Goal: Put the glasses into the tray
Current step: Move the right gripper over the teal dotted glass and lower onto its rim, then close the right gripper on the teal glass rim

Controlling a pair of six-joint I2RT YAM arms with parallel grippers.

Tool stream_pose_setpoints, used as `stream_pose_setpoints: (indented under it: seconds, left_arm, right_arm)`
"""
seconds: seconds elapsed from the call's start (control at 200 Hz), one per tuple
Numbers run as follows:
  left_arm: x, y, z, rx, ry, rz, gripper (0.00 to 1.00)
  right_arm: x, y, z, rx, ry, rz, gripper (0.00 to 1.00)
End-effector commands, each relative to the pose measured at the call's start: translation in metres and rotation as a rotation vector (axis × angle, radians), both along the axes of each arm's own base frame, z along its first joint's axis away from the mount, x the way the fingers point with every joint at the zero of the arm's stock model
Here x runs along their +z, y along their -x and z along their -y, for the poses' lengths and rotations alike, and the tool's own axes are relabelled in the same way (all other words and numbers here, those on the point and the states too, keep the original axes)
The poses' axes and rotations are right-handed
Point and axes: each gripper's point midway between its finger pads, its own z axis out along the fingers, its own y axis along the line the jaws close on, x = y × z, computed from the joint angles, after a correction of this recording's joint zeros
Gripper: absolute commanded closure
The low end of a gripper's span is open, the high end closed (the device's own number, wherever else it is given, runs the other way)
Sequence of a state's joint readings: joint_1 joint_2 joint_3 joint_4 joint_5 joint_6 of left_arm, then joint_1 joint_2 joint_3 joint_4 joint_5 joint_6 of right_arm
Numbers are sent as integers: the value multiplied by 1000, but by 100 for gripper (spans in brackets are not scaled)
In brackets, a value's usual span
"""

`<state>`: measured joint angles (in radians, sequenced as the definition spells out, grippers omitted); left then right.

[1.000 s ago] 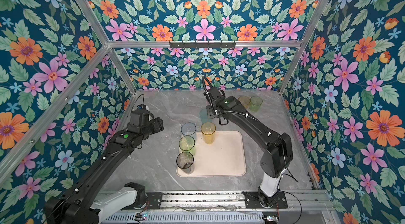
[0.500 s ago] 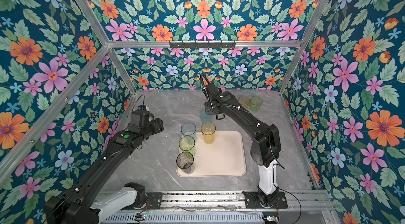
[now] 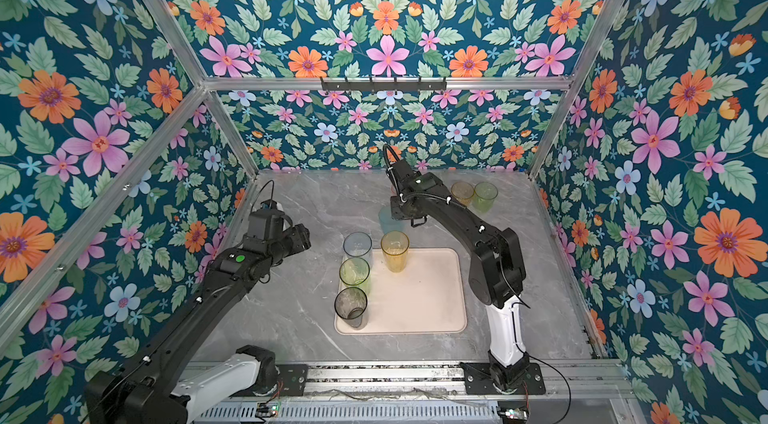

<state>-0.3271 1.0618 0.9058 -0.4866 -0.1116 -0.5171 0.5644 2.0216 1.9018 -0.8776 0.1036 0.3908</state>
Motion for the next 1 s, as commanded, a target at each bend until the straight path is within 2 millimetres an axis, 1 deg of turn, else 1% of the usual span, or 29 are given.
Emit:
stream_pose_setpoints:
  seconds: [0.0, 0.49, 0.995]
  left_arm:
    - [2, 0, 0, -2, 2, 8, 29]
    - [0, 0, 1, -7, 0, 2, 30]
    - [-3, 0, 1, -10, 1, -6, 30]
  right_arm:
    - [-5, -1, -1, -11, -13, -23, 62]
    - [-27, -10, -4, -8, -11, -63, 62]
    - [-45, -17, -7, -3, -3, -103, 63]
